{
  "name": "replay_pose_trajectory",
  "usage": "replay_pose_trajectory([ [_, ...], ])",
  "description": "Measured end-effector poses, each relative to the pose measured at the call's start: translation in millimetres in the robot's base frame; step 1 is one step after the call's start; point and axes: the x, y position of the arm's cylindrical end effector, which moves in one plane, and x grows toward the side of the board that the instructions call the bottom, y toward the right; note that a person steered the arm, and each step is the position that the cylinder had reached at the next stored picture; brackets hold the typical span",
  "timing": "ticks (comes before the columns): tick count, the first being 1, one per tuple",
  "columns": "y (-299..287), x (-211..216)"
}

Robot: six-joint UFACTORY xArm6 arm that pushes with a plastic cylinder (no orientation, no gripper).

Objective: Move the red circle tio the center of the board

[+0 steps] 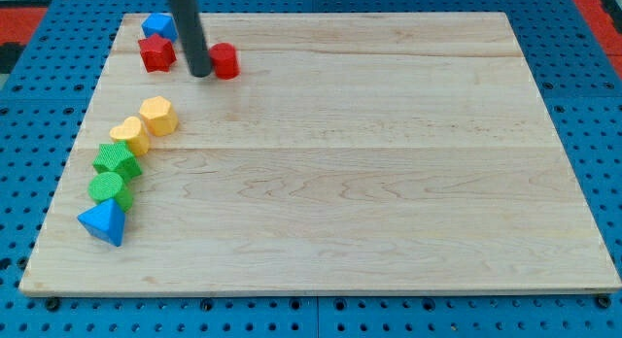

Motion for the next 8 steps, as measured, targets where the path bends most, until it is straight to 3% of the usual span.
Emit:
replay_pose_trajectory([
  [1, 121, 0],
  [2, 164, 27],
  [3, 158, -7],
  [4, 127, -83],
  [5, 45, -94],
  [6, 7, -66],
  [7, 82, -27],
  [8, 91, 11],
])
